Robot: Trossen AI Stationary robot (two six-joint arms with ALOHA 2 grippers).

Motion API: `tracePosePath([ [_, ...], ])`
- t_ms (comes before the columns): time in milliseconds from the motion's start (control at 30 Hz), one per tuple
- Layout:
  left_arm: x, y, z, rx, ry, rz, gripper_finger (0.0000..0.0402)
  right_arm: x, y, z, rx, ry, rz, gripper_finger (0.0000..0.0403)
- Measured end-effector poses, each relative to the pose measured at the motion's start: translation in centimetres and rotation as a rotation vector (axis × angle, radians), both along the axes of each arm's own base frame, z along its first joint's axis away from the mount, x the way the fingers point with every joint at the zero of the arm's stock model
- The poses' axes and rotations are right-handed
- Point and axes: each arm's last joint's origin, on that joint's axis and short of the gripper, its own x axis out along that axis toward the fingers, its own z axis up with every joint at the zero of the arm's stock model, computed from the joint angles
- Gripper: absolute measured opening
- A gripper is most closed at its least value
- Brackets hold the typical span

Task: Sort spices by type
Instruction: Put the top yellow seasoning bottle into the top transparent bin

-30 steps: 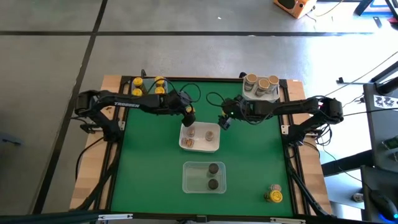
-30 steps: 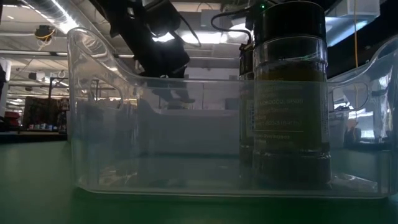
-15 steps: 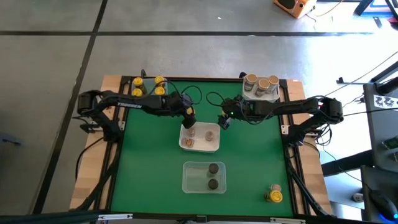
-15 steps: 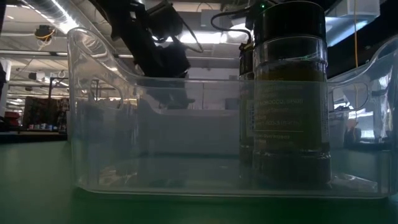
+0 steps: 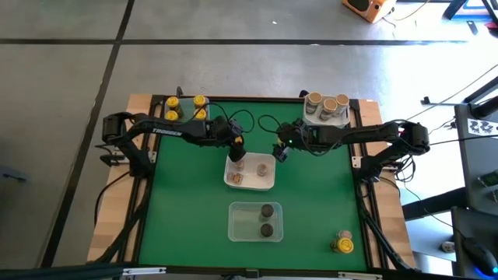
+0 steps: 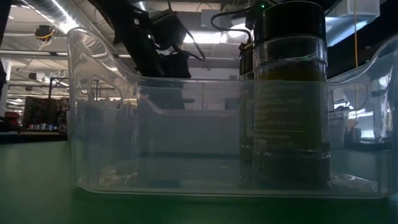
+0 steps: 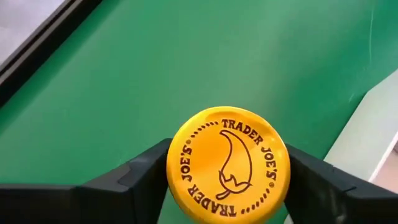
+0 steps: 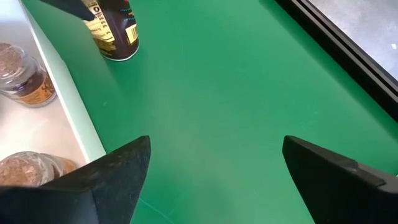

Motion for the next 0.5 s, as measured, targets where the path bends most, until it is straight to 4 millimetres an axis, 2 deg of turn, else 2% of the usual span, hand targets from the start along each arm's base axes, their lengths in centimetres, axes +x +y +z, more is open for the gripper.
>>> tracePosePath([
  [100,0.0,0.0,0.1,0.013,0.007,-0.016,0.0230,0.0,0.0,0.0,0.000,0.001,0.000,0.0363],
  [233,-0.3,-0.1,0.6,0.025,0.013,-0.034,0.0230,0.0,0.0,0.0,0.000,0.001,0.000,0.0363],
  [367,-1.1,-0.2,2.3,0.060,-0.013,-0.028,0.0230,0.0,0.0,0.0,0.000,0.002,0.000,0.0363],
  [500,-2.7,-0.4,4.6,0.124,-0.013,0.016,0.0230,0.0,0.0,0.0,-0.001,0.002,0.001,0.0363],
])
